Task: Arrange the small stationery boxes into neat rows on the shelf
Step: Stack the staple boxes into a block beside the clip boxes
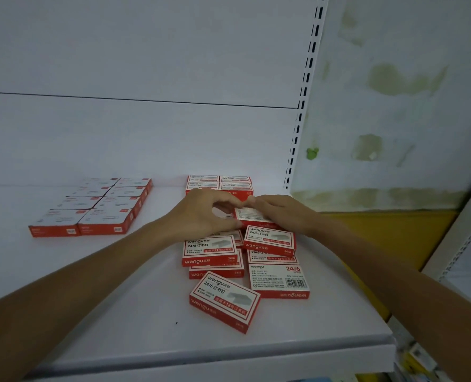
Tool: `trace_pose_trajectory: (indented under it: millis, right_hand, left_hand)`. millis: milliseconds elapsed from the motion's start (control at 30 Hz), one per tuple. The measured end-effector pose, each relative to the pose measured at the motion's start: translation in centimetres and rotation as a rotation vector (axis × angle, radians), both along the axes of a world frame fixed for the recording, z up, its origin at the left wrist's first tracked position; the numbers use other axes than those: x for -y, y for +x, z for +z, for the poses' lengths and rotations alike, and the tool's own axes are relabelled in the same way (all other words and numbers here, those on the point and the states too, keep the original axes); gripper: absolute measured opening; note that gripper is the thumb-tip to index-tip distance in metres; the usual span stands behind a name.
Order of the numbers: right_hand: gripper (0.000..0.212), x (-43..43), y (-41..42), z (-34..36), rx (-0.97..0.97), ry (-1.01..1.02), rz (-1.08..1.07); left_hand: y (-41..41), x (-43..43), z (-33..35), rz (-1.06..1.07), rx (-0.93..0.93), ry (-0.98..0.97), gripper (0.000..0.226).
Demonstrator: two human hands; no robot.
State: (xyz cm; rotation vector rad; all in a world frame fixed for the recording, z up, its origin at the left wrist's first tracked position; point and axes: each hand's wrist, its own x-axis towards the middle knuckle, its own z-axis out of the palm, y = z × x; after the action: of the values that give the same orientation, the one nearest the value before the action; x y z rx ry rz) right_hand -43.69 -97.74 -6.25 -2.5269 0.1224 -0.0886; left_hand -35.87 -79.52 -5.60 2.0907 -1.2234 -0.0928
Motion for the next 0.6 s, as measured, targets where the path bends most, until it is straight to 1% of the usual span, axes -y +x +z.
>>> trace_pose_trajectory:
  millis: [67,167,233,300,333,367,400,433,500,533,600]
  right_hand:
    - [0.049,0.2,0.1,-0.1,0.010,-0.045,-0.001]
    - [0.035,0.2,0.1,-0.2,0.063,-0.038,0.002]
    - [0.039,0.3,0.0,-0.2,0.086,-0.040,-0.001]
    - [0.043,0.4,0.0,0.0,0.077,-0.054,0.006]
    - [0.043,0.4,0.0,0.1,0.087,-0.065,0.013]
    - [0.041,0.2,0.0,0.4,0.131,-0.074,0.028]
    - [0.040,-0.2,0.0,0.6,0.201,-0.070,0.052]
    - [0.045,-0.7,-0.1,1.0,0.276,-0.054,0.080]
    - [0.057,-2.0,-0.3,1.8,0.363,-0.002,0.127]
    - [0.056,-2.7,-0.3,2.1,0.375,0.003,0.153]
    - [0.048,-3.7,-0.2,2.4,0.399,-0.041,0.197]
  left_hand:
    - [0.4,-0.9,0.2,0.028,-0.076,-0.040,0.031]
    - [1.1,-2.8,0.3,0.067,-0.214,-0.127,0.024]
    - [1.6,-4.1,0.3,0.094,-0.329,-0.204,0.021]
    - [2.0,-5.1,0.4,0.132,-0.459,-0.257,0.013]
    - [2.2,-5.3,0.5,0.152,-0.539,-0.277,0.007]
    - [2.3,-5.5,0.6,0.167,-0.625,-0.295,0.007]
    - [2.4,-5.5,0.7,0.178,-0.704,-0.309,0.010]
    - [2.4,-5.5,0.8,0.183,-0.766,-0.314,0.012]
    - [2.3,-5.4,1.0,0.170,-0.825,-0.295,0.013]
    - [2.1,-5.3,1.1,0.158,-0.839,-0.284,0.016]
    - [1.7,-5.0,1.1,0.155,-0.845,-0.291,0.031]
